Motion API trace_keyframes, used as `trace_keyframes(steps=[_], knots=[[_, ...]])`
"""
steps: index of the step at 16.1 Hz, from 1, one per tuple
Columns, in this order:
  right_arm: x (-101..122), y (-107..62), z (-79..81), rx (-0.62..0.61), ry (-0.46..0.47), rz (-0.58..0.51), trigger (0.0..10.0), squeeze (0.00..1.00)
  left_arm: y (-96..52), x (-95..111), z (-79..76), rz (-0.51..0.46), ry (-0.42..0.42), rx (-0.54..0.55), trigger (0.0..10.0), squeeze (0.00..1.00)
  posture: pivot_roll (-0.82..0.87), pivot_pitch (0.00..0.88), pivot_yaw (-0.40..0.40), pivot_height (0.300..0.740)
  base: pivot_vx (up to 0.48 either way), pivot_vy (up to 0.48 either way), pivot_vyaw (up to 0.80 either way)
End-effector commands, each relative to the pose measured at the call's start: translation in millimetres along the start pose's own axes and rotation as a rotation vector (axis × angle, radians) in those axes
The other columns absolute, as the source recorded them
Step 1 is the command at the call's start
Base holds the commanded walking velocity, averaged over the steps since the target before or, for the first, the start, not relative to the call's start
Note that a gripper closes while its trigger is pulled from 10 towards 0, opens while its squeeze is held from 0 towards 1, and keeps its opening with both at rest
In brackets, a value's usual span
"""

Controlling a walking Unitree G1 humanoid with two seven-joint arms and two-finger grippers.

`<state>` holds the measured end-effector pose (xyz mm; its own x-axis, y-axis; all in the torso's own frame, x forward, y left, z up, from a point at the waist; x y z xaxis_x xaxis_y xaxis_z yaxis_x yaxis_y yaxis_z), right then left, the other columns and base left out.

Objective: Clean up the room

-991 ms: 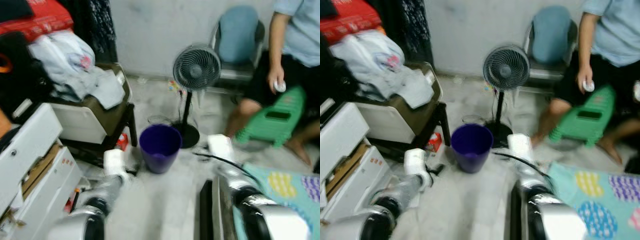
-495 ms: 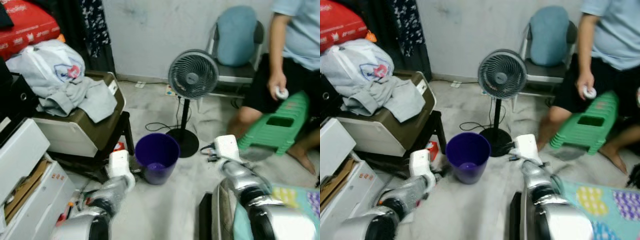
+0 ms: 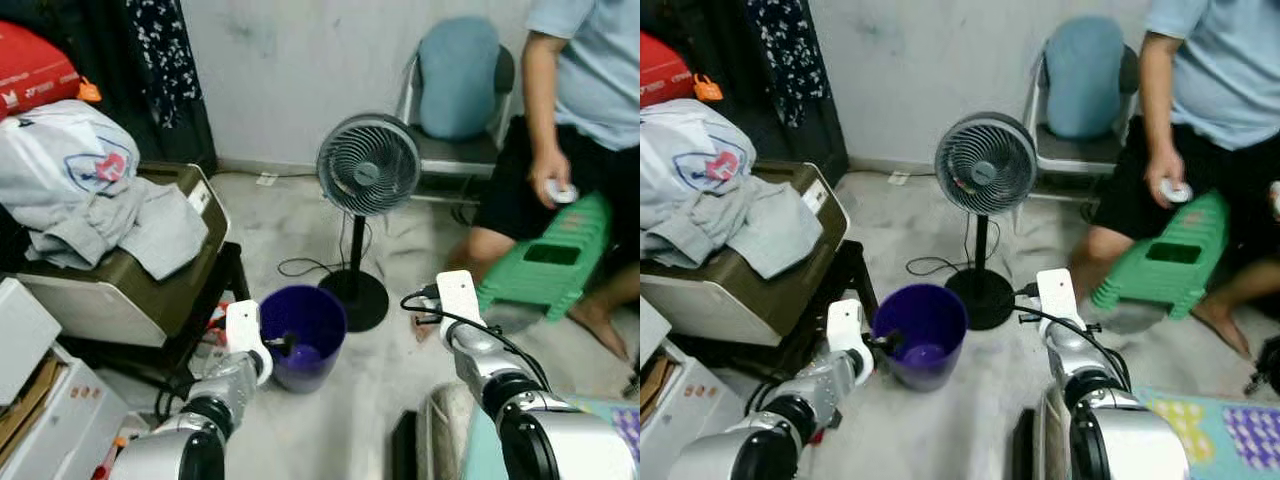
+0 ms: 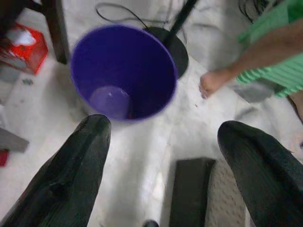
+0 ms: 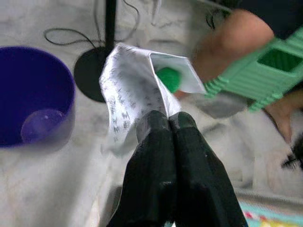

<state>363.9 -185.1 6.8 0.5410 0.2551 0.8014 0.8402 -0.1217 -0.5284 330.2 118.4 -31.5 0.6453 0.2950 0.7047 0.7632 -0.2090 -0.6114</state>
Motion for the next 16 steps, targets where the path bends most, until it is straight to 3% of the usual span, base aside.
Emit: trace_keyframes(steps=[1, 4, 6, 9, 10, 12, 13, 16], knots=[[23.3, 0.6, 11.0, 0.025, -0.001, -0.076, 10.0, 0.00, 0.1, 20.1, 0.2, -0.066, 0.036, -0.006, 10.0, 0.00, -0.10, 0.000, 0.002, 0.740, 0.000, 0.000, 0.00], [48.7, -2.8, 30.3, 0.095, 0.026, -0.196, 10.0, 0.00, -4.6, 48.4, -9.2, -0.221, 0.138, -0.110, 10.0, 0.00, -0.09, 0.000, 0.010, 0.740, 0.000, 0.000, 0.00], [53.6, -5.9, 36.4, 0.126, 0.045, -0.251, 10.0, 0.00, -13.9, 56.2, -8.2, -0.318, 0.174, -0.167, 10.0, 0.00, -0.08, 0.000, 0.011, 0.740, 0.000, 0.000, 0.00], [32.8, -12.6, 31.2, 0.149, 0.038, -0.290, 10.0, 0.00, -35.8, 55.2, -2.0, -0.421, 0.213, -0.166, 10.0, 0.00, -0.06, 0.000, -0.004, 0.740, 0.000, 0.000, 0.00], [13.6, -18.1, 22.7, 0.132, 0.039, -0.284, 10.0, 0.00, -57.1, 49.8, -2.7, -0.493, 0.297, -0.164, 10.0, 0.00, -0.07, 0.000, -0.007, 0.740, 0.000, 0.000, 0.00], [10.3, -19.8, 16.1, 0.118, 0.063, -0.286, 10.0, 0.00, -71.8, 48.1, -5.8, -0.537, 0.300, -0.164, 10.0, 0.00, -0.07, 0.000, -0.008, 0.740, 0.000, 0.000, 0.00], [10.5, -19.2, 17.2, 0.126, 0.055, -0.280, 10.0, 0.00, -77.3, 51.5, -3.7, -0.555, 0.261, -0.150, 10.0, 0.00, -0.08, 0.000, -0.009, 0.740, 0.000, 0.000, 0.00], [12.2, -21.2, 23.6, 0.148, 0.026, -0.292, 10.0, 0.00, -83.5, 54.1, 0.1, -0.566, 0.222, -0.144, 10.0, 0.00, -0.07, 0.000, -0.015, 0.740, 0.000, 0.000, 0.00]])
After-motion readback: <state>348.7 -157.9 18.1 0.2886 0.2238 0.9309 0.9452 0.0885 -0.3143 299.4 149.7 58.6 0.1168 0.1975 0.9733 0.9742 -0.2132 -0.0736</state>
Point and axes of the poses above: a point about 5 cm out from each wrist's last joint towards the gripper, its own y axis pointing out of the wrist towards the gripper, its own x axis along the axis of the wrist's last joint, z = x × y, the point moved 4 cm from there along y, pointing out of the wrist towards the gripper, and after that the axes turned 3 degrees about -y, right-handed, at the moved point
